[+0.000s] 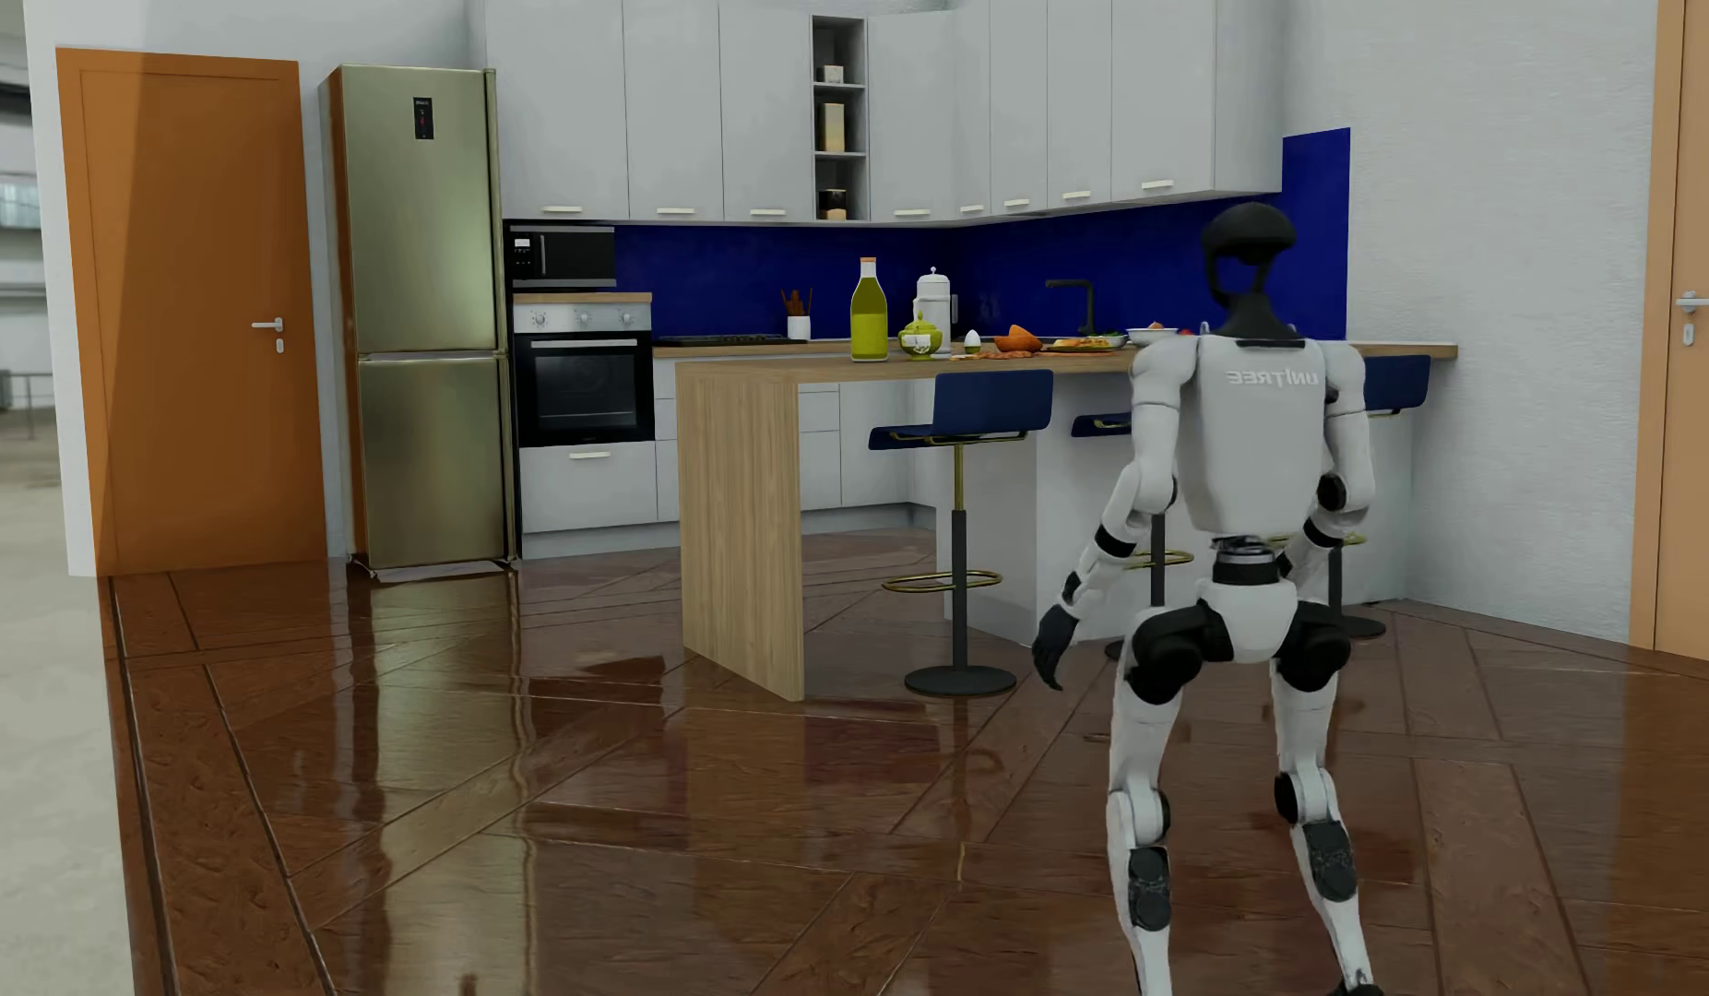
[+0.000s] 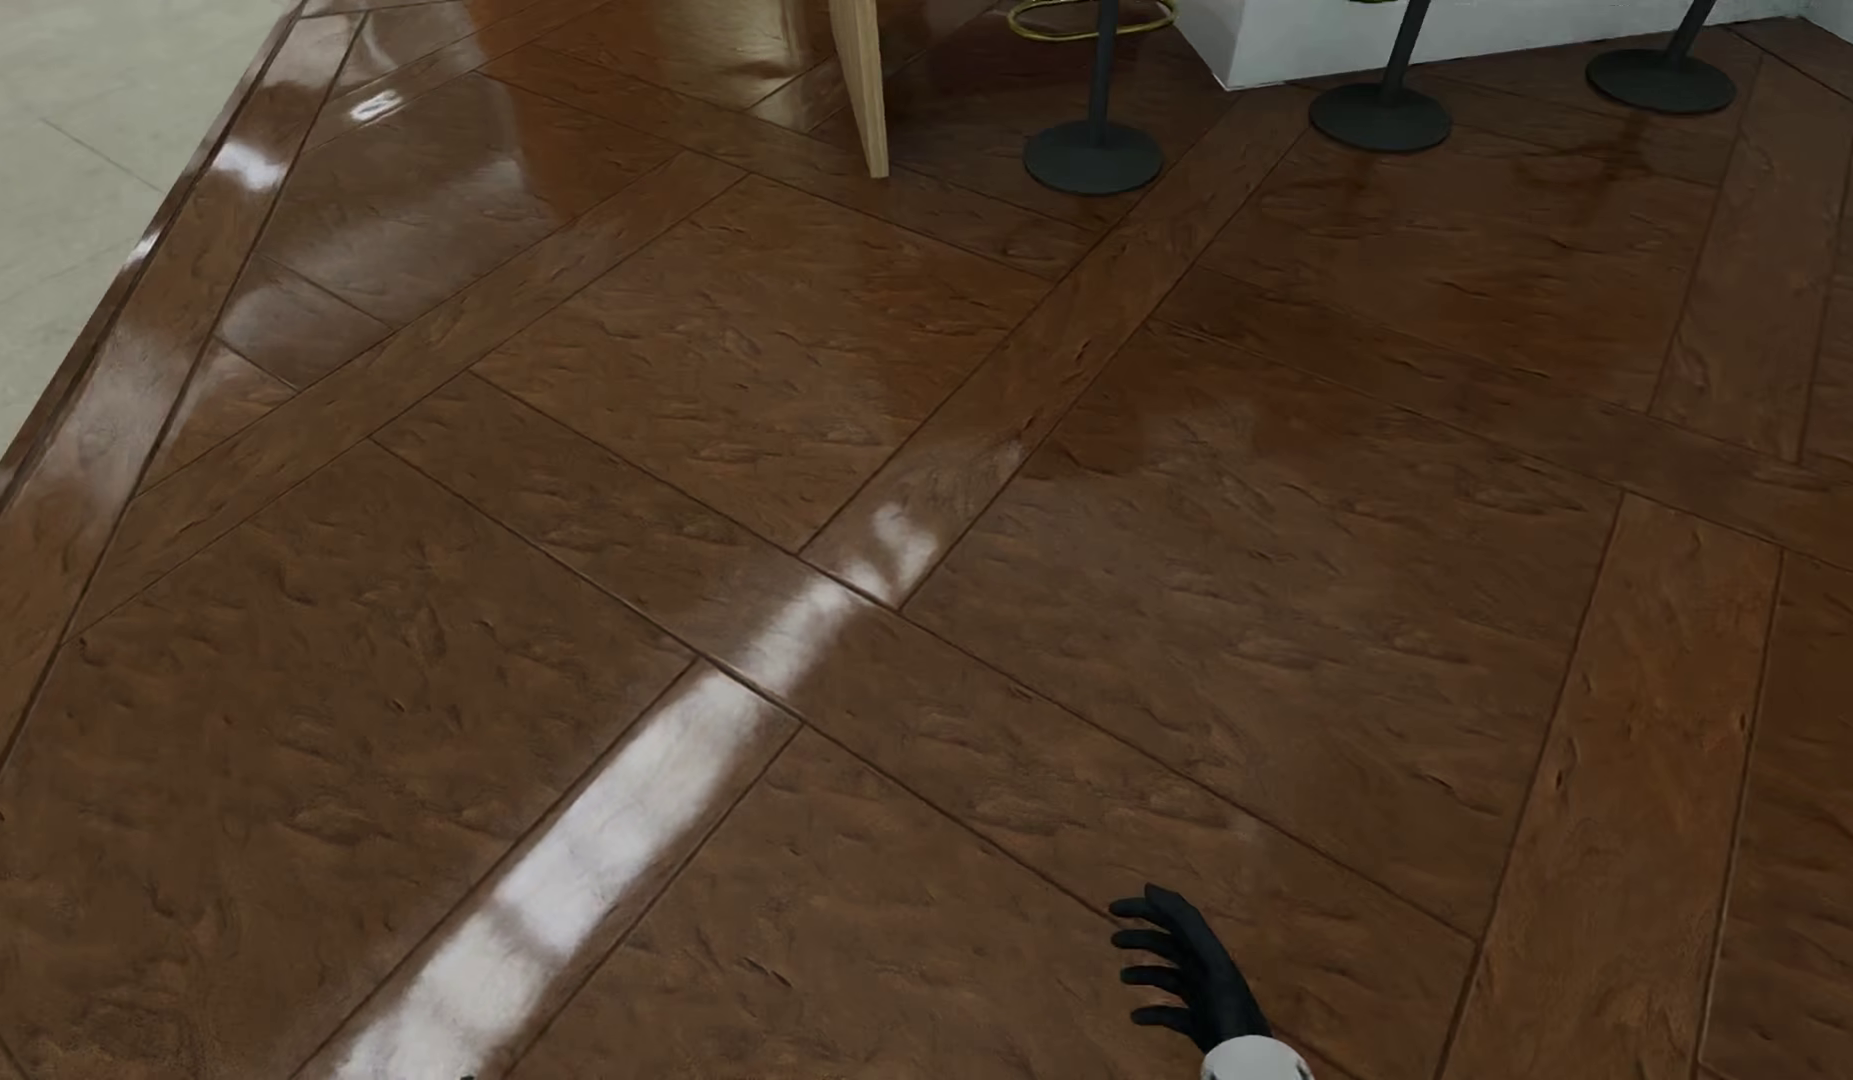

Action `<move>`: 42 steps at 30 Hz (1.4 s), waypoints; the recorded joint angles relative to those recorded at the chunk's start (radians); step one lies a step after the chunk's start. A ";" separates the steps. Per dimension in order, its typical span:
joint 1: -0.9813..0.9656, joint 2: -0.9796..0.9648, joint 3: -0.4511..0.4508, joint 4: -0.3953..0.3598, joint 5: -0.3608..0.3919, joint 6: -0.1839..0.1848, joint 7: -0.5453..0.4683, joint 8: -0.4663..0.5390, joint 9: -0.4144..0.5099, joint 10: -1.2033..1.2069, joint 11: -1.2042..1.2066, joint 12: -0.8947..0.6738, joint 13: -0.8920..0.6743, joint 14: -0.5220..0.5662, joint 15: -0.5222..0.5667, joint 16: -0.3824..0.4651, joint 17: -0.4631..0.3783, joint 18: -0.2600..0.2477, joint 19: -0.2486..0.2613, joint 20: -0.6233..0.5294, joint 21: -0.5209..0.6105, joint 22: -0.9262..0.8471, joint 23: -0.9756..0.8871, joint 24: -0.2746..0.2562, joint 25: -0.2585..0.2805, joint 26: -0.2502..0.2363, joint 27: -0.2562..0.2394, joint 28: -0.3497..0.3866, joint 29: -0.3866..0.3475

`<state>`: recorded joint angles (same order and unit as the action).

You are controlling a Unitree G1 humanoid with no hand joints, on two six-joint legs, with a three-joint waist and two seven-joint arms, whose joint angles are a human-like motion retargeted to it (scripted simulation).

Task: Face back

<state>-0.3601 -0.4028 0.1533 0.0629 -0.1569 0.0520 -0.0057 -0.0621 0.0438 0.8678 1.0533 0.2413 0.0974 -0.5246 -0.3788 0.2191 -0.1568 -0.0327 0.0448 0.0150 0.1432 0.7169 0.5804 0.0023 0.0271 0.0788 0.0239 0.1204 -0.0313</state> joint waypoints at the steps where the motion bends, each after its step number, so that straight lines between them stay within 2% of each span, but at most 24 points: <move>1: 0.008 -0.068 -0.003 -0.021 0.022 -0.017 -0.032 0.047 -0.014 -0.025 0.105 0.019 0.026 0.009 0.106 0.035 0.008 -0.018 -0.121 -0.009 -0.019 0.020 0.015 -0.009 0.013 -0.026 0.006 0.014 0.006; 3: 0.032 -0.116 -0.003 -0.062 0.039 -0.064 -0.073 0.101 -0.017 -0.065 -0.084 0.012 0.073 0.020 0.001 -0.010 -0.018 -0.019 -0.233 -0.058 -0.120 -0.008 0.023 -0.013 -0.013 -0.015 0.028 0.073 0.070; 4: 0.027 -0.079 -0.011 -0.065 0.027 -0.075 -0.082 0.104 -0.020 -0.047 -0.205 -0.009 0.098 0.008 -0.016 -0.053 -0.039 -0.023 0.018 -0.087 -0.149 -0.022 0.055 -0.002 -0.043 0.016 0.021 0.095 0.098; 5: 0.028 -0.054 -0.008 -0.050 0.025 -0.073 -0.074 0.082 -0.015 -0.030 -0.217 -0.012 0.083 0.007 -0.023 -0.070 -0.072 -0.025 0.064 -0.088 -0.126 -0.025 0.079 0.009 -0.071 0.035 0.023 0.097 0.107; 8: 0.014 0.019 0.001 0.010 -0.008 -0.046 0.011 -0.012 -0.013 -0.042 -0.252 0.013 0.050 0.023 -0.049 -0.065 -0.046 -0.077 0.062 -0.032 -0.062 -0.052 0.054 0.016 -0.094 0.072 -0.001 0.044 0.082; 10: 0.034 0.042 0.030 0.005 -0.025 -0.020 -0.006 -0.028 0.005 -0.039 -0.191 0.017 -0.012 0.017 -0.045 -0.027 0.005 -0.018 0.065 -0.001 -0.015 -0.011 0.039 0.010 -0.054 0.050 -0.020 0.004 0.051; 11: 0.040 -0.020 0.018 -0.014 -0.027 -0.010 -0.033 0.005 0.011 -0.049 -0.053 0.011 -0.007 0.024 0.052 0.000 0.001 -0.019 0.019 -0.020 0.014 0.013 0.005 0.012 -0.036 0.034 -0.031 -0.001 0.041; 12: 0.056 -0.072 0.010 -0.023 0.002 -0.016 -0.053 0.055 0.001 -0.079 0.002 0.014 0.031 0.034 0.130 0.010 -0.011 -0.020 -0.102 -0.029 -0.012 -0.002 0.017 0.016 -0.022 0.019 -0.048 0.011 0.045; 13: 0.072 -0.096 -0.008 -0.037 0.018 -0.034 -0.070 0.090 -0.013 -0.107 -0.062 0.021 0.088 0.042 0.096 0.004 -0.006 -0.021 -0.216 -0.049 -0.067 -0.025 0.014 0.021 -0.016 0.000 -0.057 0.030 0.056; 14: 0.074 -0.067 -0.028 -0.051 0.010 -0.048 -0.088 0.107 -0.021 -0.097 -0.245 0.005 0.124 0.032 -0.004 -0.030 -0.018 -0.022 -0.238 -0.067 -0.118 -0.032 0.041 0.028 -0.019 -0.019 -0.061 0.051 0.071; 15: 0.058 -0.036 -0.027 -0.051 0.001 -0.055 -0.097 0.115 -0.037 -0.074 -0.295 -0.009 0.138 0.017 0.030 -0.056 -0.050 -0.025 0.080 -0.080 -0.102 -0.035 0.058 0.031 -0.026 -0.026 -0.051 0.067 0.076; 20: 0.042 0.063 0.003 -0.008 -0.042 -0.037 -0.037 0.015 -0.034 -0.020 -0.303 0.009 0.044 -0.017 -0.023 -0.016 -0.015 -0.009 0.124 -0.017 -0.046 -0.022 0.005 0.006 -0.049 0.012 0.018 0.000 0.054; 22: 0.066 0.008 0.015 -0.034 -0.043 -0.040 -0.076 0.051 0.004 -0.024 -0.126 0.017 -0.007 -0.019 0.062 0.000 0.003 0.000 0.036 -0.006 -0.033 0.005 -0.008 -0.004 -0.062 0.020 0.015 0.018 0.045; 23: 0.082 -0.044 0.015 -0.053 -0.023 -0.064 -0.096 0.090 0.002 -0.059 -0.033 0.029 0.029 -0.004 0.131 0.011 0.007 0.001 -0.148 -0.001 -0.042 0.035 0.005 -0.003 -0.074 0.001 -0.002 0.041 0.055; 25: 0.085 -0.104 -0.067 -0.039 0.036 -0.110 -0.053 0.066 0.018 -0.053 -0.152 0.049 0.051 0.008 0.030 0.002 -0.002 -0.007 -0.299 -0.003 -0.123 -0.054 -0.022 -0.005 -0.083 0.022 0.008 0.077 0.106; 26: 0.021 -0.102 -0.117 -0.023 0.063 -0.111 -0.024 0.089 0.031 0.085 -0.226 0.017 0.047 0.047 0.069 -0.029 -0.039 -0.012 -0.196 0.003 -0.129 -0.089 -0.021 -0.009 -0.075 0.031 0.020 0.072 0.106; 27: 0.003 -0.098 -0.152 -0.021 0.070 -0.115 -0.016 0.124 0.007 0.106 -0.258 -0.015 0.076 0.056 0.081 -0.037 -0.040 -0.023 0.019 -0.033 -0.109 -0.109 0.008 -0.012 -0.045 0.037 0.028 0.045 0.081; 28: 0.021 -0.088 -0.190 -0.016 0.079 -0.111 -0.017 0.133 -0.005 0.082 -0.278 -0.065 0.115 0.048 0.088 -0.044 -0.015 -0.039 0.065 -0.063 -0.105 -0.132 0.033 -0.017 0.002 0.047 0.037 0.008 0.055; 32: 0.040 -0.049 -0.283 0.003 0.101 -0.043 -0.036 0.126 -0.001 0.038 -0.369 -0.158 0.167 0.071 0.132 -0.047 -0.006 -0.105 0.059 -0.042 -0.085 -0.137 0.056 -0.059 0.121 -0.037 0.059 -0.159 0.006; 34: 0.106 -0.052 -0.268 0.008 0.101 -0.018 -0.033 0.121 0.002 -0.111 -0.391 -0.111 0.127 0.000 0.147 -0.023 0.013 -0.091 0.061 -0.045 -0.103 -0.135 0.038 -0.061 0.082 -0.032 0.036 -0.187 0.002; 36: 0.107 -0.046 -0.242 0.002 0.100 -0.018 -0.033 0.116 -0.001 -0.147 -0.429 -0.074 0.110 0.024 0.168 -0.005 -0.012 0.017 0.058 -0.044 -0.091 -0.140 0.046 -0.036 0.040 0.013 -0.002 -0.171 0.019; 38: 0.110 -0.044 -0.249 -0.003 0.089 -0.038 -0.041 0.110 -0.001 -0.163 -0.432 -0.064 0.112 0.039 0.169 -0.031 -0.004 -0.039 0.059 -0.049 -0.093 -0.156 0.040 -0.001 -0.009 0.039 -0.014 -0.135 0.029; 40: 0.101 -0.044 -0.254 -0.013 0.083 -0.069 -0.047 0.109 0.012 -0.132 -0.413 -0.116 0.117 0.051 0.160 -0.047 0.012 -0.014 0.056 -0.071 -0.077 -0.138 0.062 0.010 -0.034 0.016 0.016 -0.119 0.036; 42: 0.086 -0.040 -0.263 0.000 0.097 -0.071 -0.052 0.111 0.007 -0.111 -0.438 -0.105 0.120 0.060 0.178 -0.051 0.002 -0.063 0.054 -0.067 -0.103 -0.131 0.052 -0.001 -0.021 -0.039 0.073 -0.134 0.050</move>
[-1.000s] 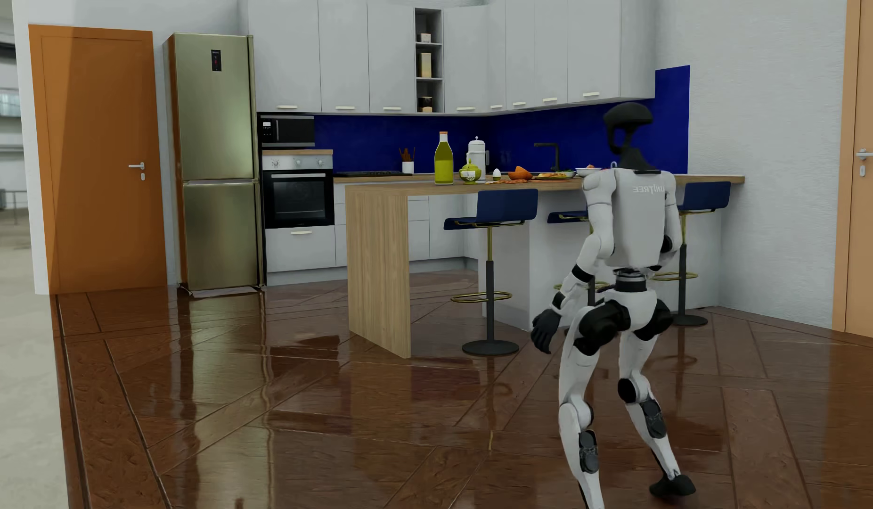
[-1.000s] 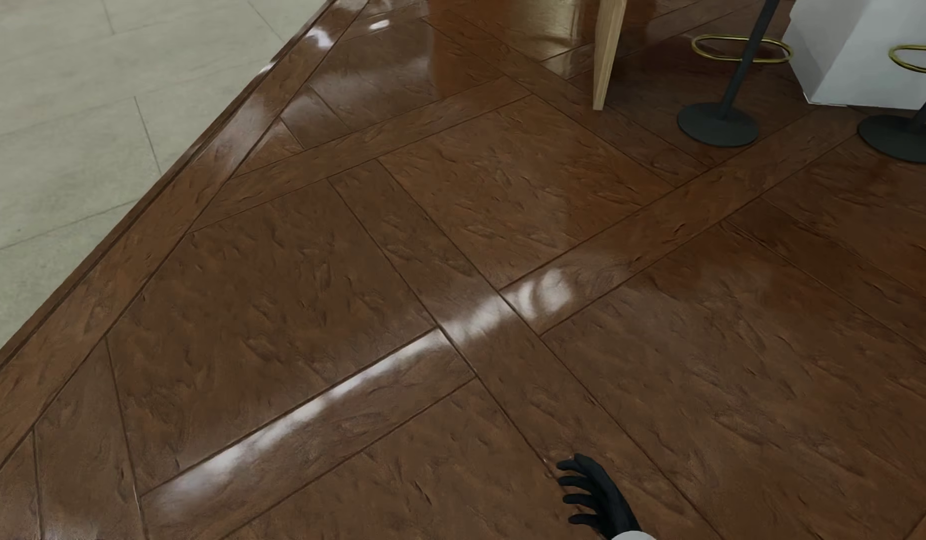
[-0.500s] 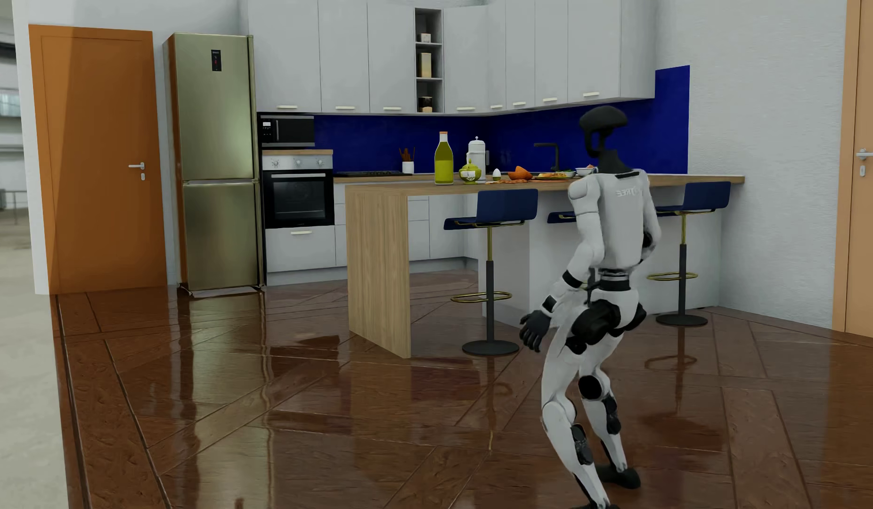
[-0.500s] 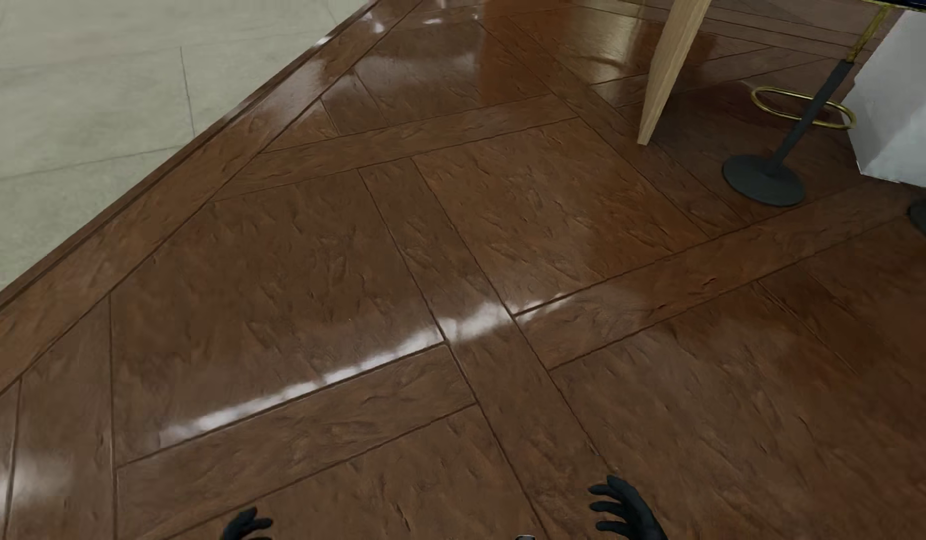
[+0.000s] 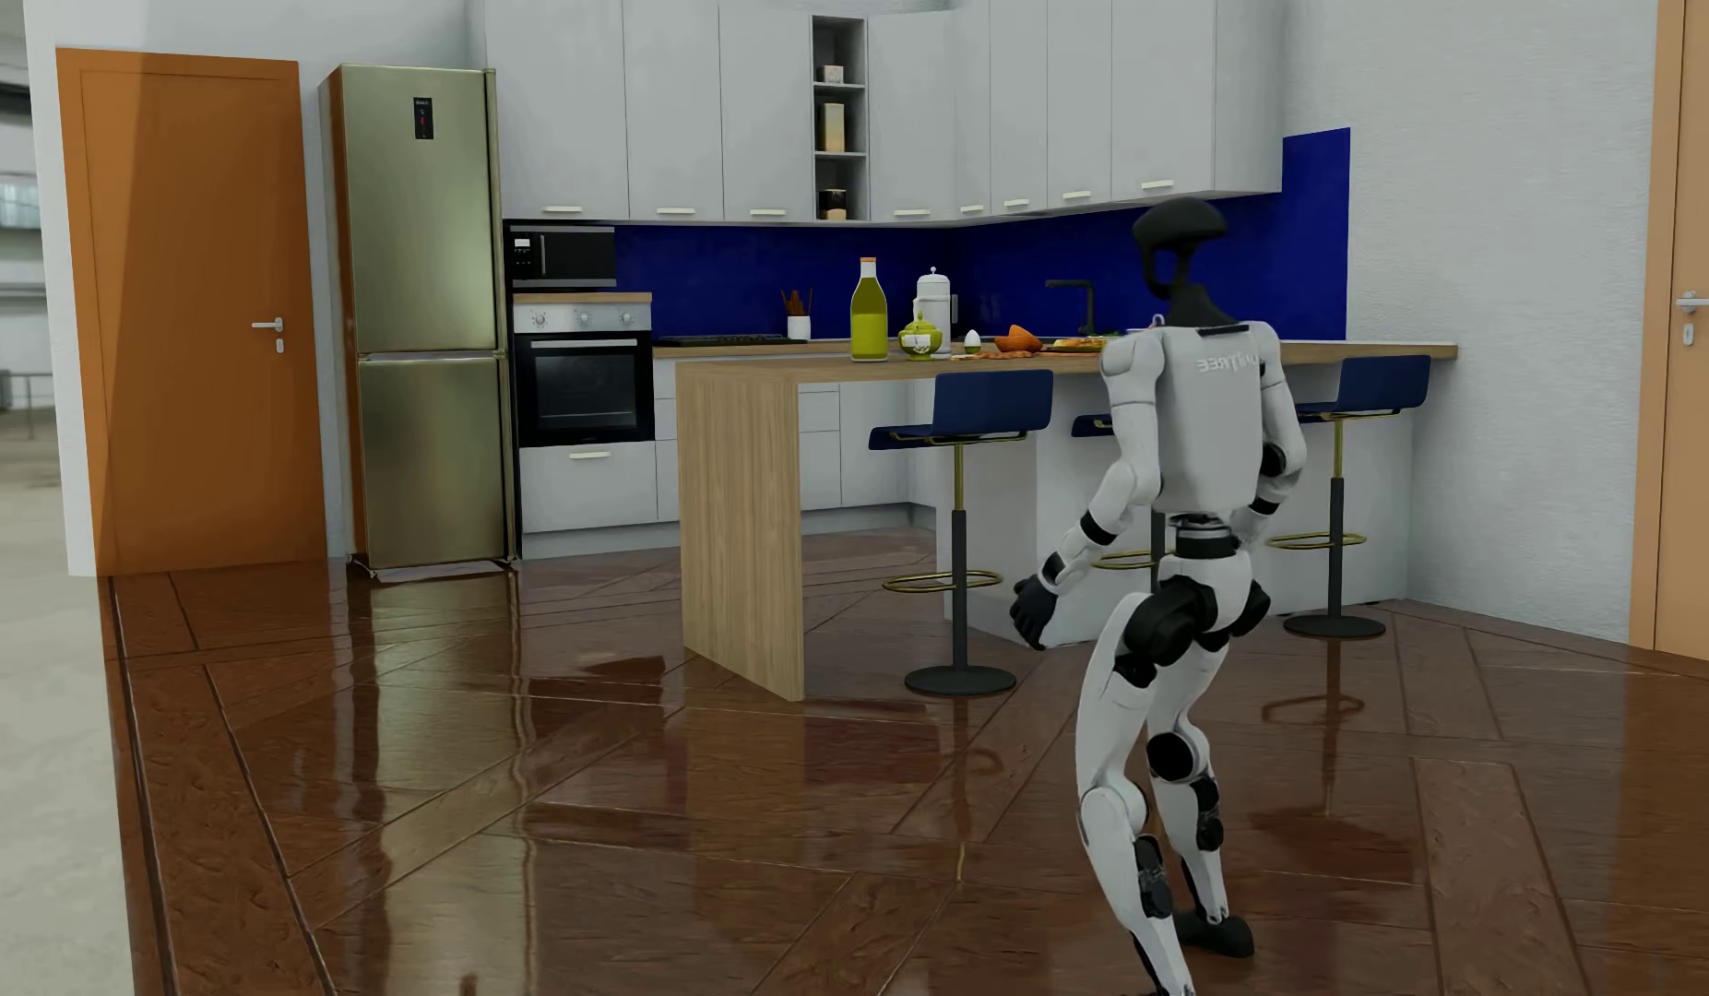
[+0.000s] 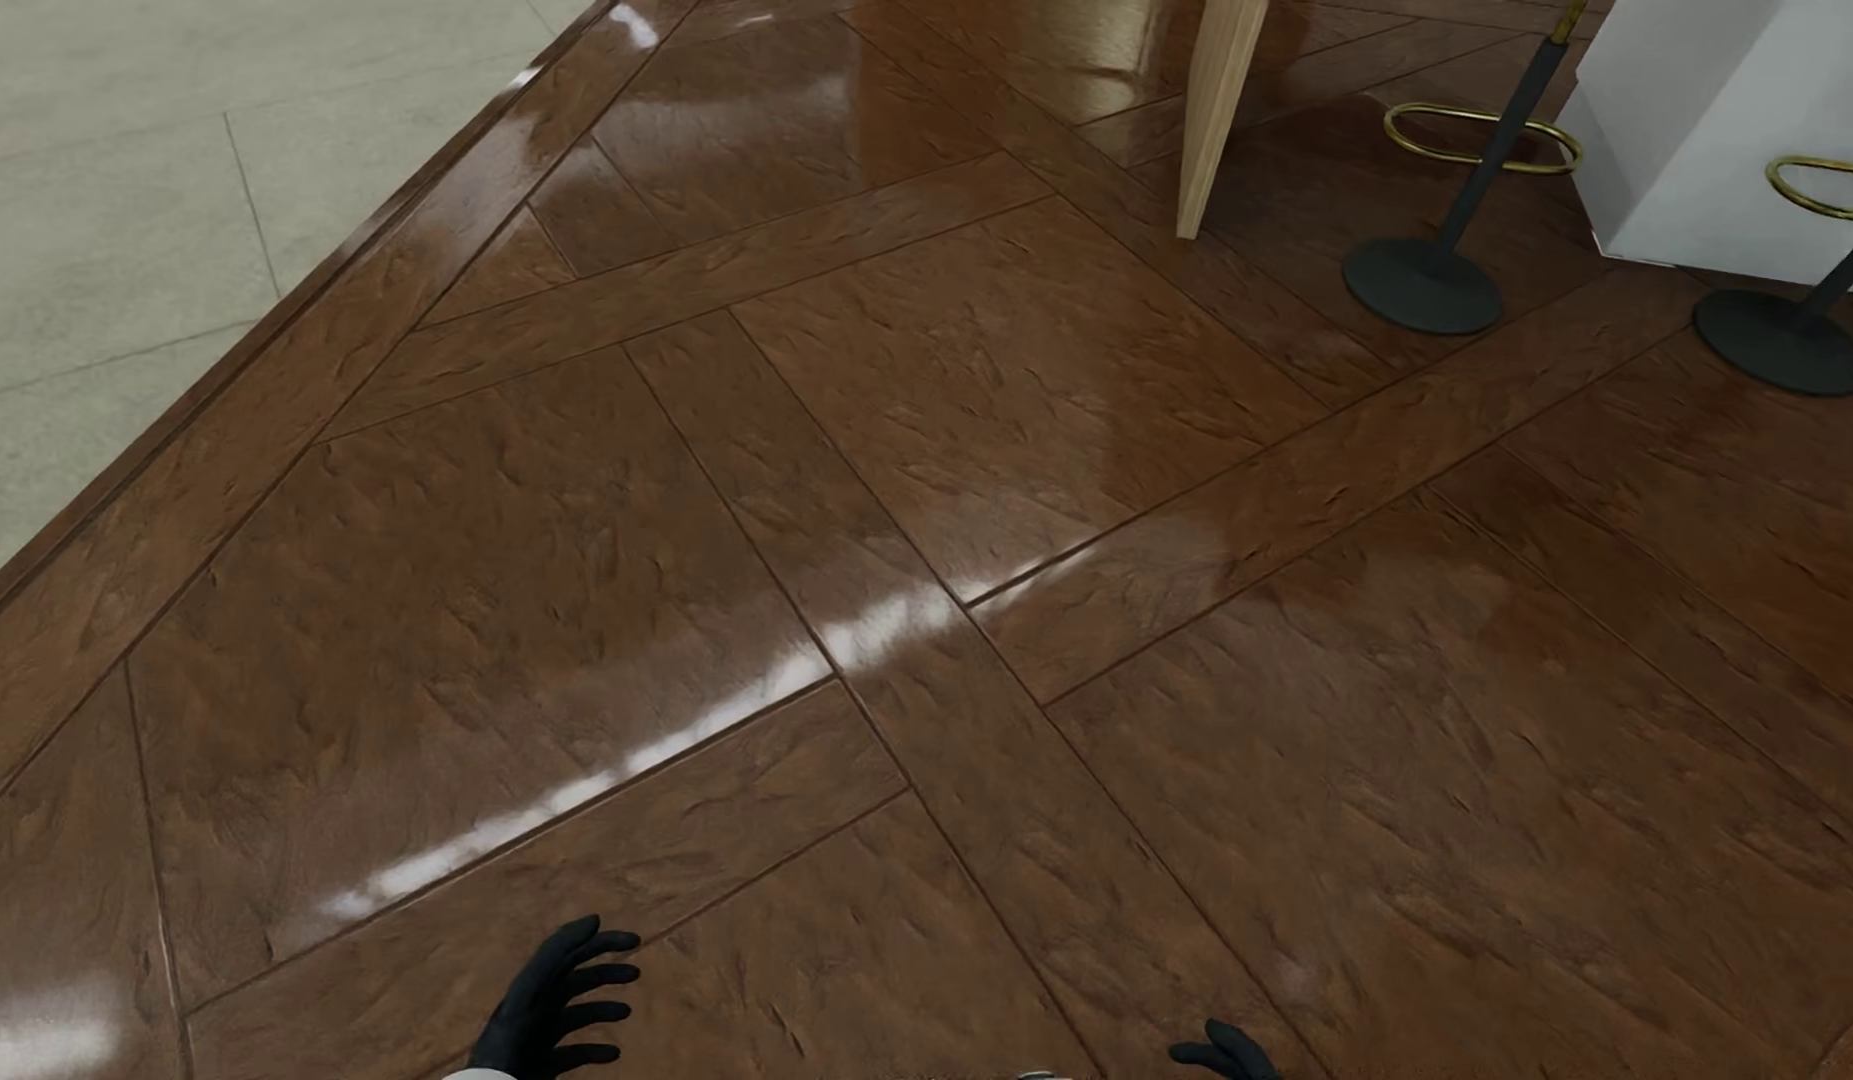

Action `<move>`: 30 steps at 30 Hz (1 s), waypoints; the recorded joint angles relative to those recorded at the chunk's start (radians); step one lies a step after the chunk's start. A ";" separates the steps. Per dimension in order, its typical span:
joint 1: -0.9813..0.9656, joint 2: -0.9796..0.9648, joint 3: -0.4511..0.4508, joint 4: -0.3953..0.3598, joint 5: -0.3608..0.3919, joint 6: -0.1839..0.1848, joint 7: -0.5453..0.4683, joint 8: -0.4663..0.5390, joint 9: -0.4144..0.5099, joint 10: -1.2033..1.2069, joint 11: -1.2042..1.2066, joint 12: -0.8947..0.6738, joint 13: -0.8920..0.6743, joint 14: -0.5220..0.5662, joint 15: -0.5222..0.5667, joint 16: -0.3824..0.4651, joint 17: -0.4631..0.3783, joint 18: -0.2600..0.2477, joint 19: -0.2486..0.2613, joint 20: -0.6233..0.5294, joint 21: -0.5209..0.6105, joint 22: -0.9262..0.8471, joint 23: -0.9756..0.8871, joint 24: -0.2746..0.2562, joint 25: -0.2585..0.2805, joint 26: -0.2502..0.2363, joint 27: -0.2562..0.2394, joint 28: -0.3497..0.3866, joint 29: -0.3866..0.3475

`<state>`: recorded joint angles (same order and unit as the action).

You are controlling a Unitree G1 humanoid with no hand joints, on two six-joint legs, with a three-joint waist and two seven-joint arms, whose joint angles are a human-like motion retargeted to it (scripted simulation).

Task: Face back

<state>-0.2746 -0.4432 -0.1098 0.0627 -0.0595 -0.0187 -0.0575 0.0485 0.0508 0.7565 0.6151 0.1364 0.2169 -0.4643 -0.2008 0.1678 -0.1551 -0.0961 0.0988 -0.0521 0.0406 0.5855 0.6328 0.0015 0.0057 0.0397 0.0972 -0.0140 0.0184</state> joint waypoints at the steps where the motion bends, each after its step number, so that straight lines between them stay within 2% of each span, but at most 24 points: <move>1: 0.019 -0.004 -0.009 0.009 0.010 0.004 -0.001 0.001 -0.010 -0.054 -0.017 0.003 0.007 -0.022 0.012 0.019 -0.003 0.007 -0.002 0.006 0.000 -0.002 -0.023 -0.003 0.011 -0.003 0.023 -0.017 0.004; 2: 0.025 0.001 -0.008 0.006 0.009 -0.001 0.003 0.001 -0.017 -0.077 -0.039 -0.003 0.015 -0.009 0.024 0.040 -0.014 0.054 0.000 0.020 0.008 0.002 -0.008 -0.003 0.028 -0.001 0.030 -0.035 0.005; 4: 0.005 0.000 0.000 0.006 0.008 -0.007 0.007 0.006 -0.003 -0.023 -0.026 -0.007 0.007 -0.002 0.021 0.039 0.002 0.028 0.002 0.021 0.017 -0.010 0.000 -0.005 0.054 -0.004 0.025 -0.047 -0.018; 5: -0.007 -0.009 0.008 0.008 0.012 0.000 0.011 0.008 -0.006 -0.006 -0.021 0.006 0.003 -0.009 0.022 0.032 -0.002 0.045 0.004 0.020 0.023 0.006 0.003 -0.007 0.065 -0.012 0.016 -0.050 -0.025; 6: 0.009 -0.012 -0.003 0.010 0.013 -0.001 0.010 0.005 0.004 -0.022 0.003 0.012 -0.013 -0.032 0.009 0.035 0.015 0.043 -0.008 0.028 0.030 0.022 -0.006 -0.015 0.060 -0.007 0.012 -0.049 -0.028; 7: 0.007 -0.023 -0.002 0.008 0.010 -0.009 0.007 0.000 0.005 -0.016 0.033 0.009 -0.022 -0.033 -0.024 0.041 0.011 0.042 -0.045 0.029 0.046 0.019 -0.008 -0.030 0.051 0.010 0.009 -0.043 -0.025; 8: 0.007 -0.028 0.006 0.001 0.000 -0.014 -0.002 -0.011 0.001 -0.018 0.053 0.000 -0.018 -0.032 -0.060 0.030 -0.015 0.043 -0.046 0.025 0.036 0.021 -0.004 -0.051 0.043 0.018 0.004 -0.033 -0.011; 9: -0.008 -0.023 0.015 -0.004 -0.005 -0.023 -0.002 -0.006 0.003 0.024 0.053 -0.003 -0.017 -0.023 -0.026 0.028 -0.013 0.040 -0.023 0.020 0.021 0.005 0.002 -0.070 0.034 0.030 -0.004 -0.024 -0.008; 10: -0.044 -0.027 0.040 -0.001 0.000 -0.016 0.001 -0.002 -0.004 0.084 0.045 -0.012 0.003 -0.006 -0.007 0.017 -0.015 0.037 0.002 0.009 0.008 -0.011 0.000 -0.079 0.033 0.043 -0.016 -0.018 -0.009; 13: 0.003 -0.013 0.003 0.007 0.004 0.008 0.013 0.000 -0.020 -0.024 -0.005 0.026 0.005 -0.018 0.016 0.024 0.000 0.044 -0.002 0.016 0.005 -0.001 -0.013 -0.042 0.049 0.033 -0.042 -0.011 -0.012; 14: 0.012 0.001 -0.002 0.007 0.003 0.016 0.009 -0.005 -0.014 -0.032 -0.016 0.020 0.016 -0.011 0.015 0.022 -0.009 0.046 -0.018 0.018 0.000 -0.009 -0.008 -0.027 0.053 0.046 -0.057 -0.008 -0.011; 16: 0.009 -0.007 -0.016 0.007 0.004 0.016 0.011 -0.005 -0.024 -0.046 -0.015 0.016 0.000 0.000 -0.006 0.019 -0.006 0.045 -0.038 0.019 -0.013 -0.006 -0.003 -0.021 0.032 0.043 -0.042 0.003 -0.009; 17: 0.015 -0.001 -0.003 0.009 0.003 0.016 0.012 -0.007 -0.025 -0.051 -0.020 0.007 0.000 0.003 -0.014 0.016 -0.010 0.044 -0.017 0.007 -0.017 0.002 0.004 -0.018 0.012 0.037 -0.027 0.005 -0.004; 18: 0.005 -0.005 0.000 0.009 0.011 0.015 0.012 0.006 -0.032 -0.038 -0.023 0.012 0.012 -0.004 0.018 0.026 0.002 0.044 -0.019 0.000 -0.019 -0.012 0.006 -0.005 0.001 0.032 -0.015 -0.001 0.002; 19: -0.002 -0.009 -0.015 0.013 0.016 0.018 0.011 0.006 -0.044 -0.033 -0.031 0.026 0.019 -0.007 0.028 0.031 0.018 0.044 -0.017 0.004 0.005 0.006 0.014 0.012 0.001 0.017 -0.006 -0.009 0.007; 20: 0.003 0.004 -0.033 0.016 0.015 0.027 0.007 -0.001 -0.038 -0.035 -0.041 0.024 0.020 -0.007 0.015 0.010 0.001 0.045 0.003 0.012 0.029 0.002 0.004 0.024 0.009 0.023 0.007 -0.017 0.020; 22: 0.015 -0.017 -0.027 0.008 0.007 0.005 0.011 -0.008 -0.040 -0.059 0.014 -0.006 0.042 0.003 -0.076 0.049 0.004 0.045 -0.092 0.031 -0.006 0.021 -0.004 0.021 0.019 0.020 0.021 -0.057 0.048; 23: 0.023 -0.024 -0.019 0.002 -0.003 -0.011 0.010 -0.017 -0.033 -0.059 0.050 -0.004 0.032 0.000 -0.104 0.061 0.005 0.043 -0.143 0.039 -0.025 0.015 -0.007 0.020 0.007 0.017 0.028 -0.071 0.055; 24: 0.006 -0.031 -0.007 -0.004 -0.013 -0.017 0.011 -0.011 -0.035 -0.034 0.042 0.008 0.007 -0.014 -0.046 0.042 0.001 0.044 -0.055 0.029 -0.025 0.000 -0.003 0.018 -0.012 0.019 0.030 -0.068 0.053; 25: 0.001 -0.026 0.008 -0.004 -0.013 -0.013 0.011 -0.005 -0.027 -0.010 0.032 0.016 -0.003 -0.031 0.001 0.016 -0.003 0.045 0.006 0.000 -0.002 0.004 0.002 0.019 -0.024 0.019 0.020 -0.062 0.046; 29: 0.009 -0.011 -0.002 0.003 -0.005 -0.002 0.014 -0.002 0.011 -0.013 0.012 -0.004 -0.006 -0.024 0.007 0.018 0.013 0.042 0.005 0.006 0.009 -0.025 -0.018 0.012 0.005 0.047 -0.019 -0.065 0.031; 30: 0.007 -0.017 -0.010 0.005 -0.003 0.008 0.016 -0.001 0.010 -0.012 0.018 -0.007 0.008 -0.035 0.004 0.010 0.011 0.045 0.007 0.007 0.006 -0.022 -0.012 0.019 0.006 0.034 -0.028 -0.057 0.026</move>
<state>-0.2671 -0.4604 -0.1203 0.0679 -0.0622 -0.0110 -0.0419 0.0472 0.0603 0.7443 0.6335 0.1297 0.2249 -0.4991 -0.1972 0.1778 -0.1445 -0.0515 0.1057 -0.0453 0.0470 0.5630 0.6205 0.0205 0.0116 0.0734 0.0696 -0.0707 0.0444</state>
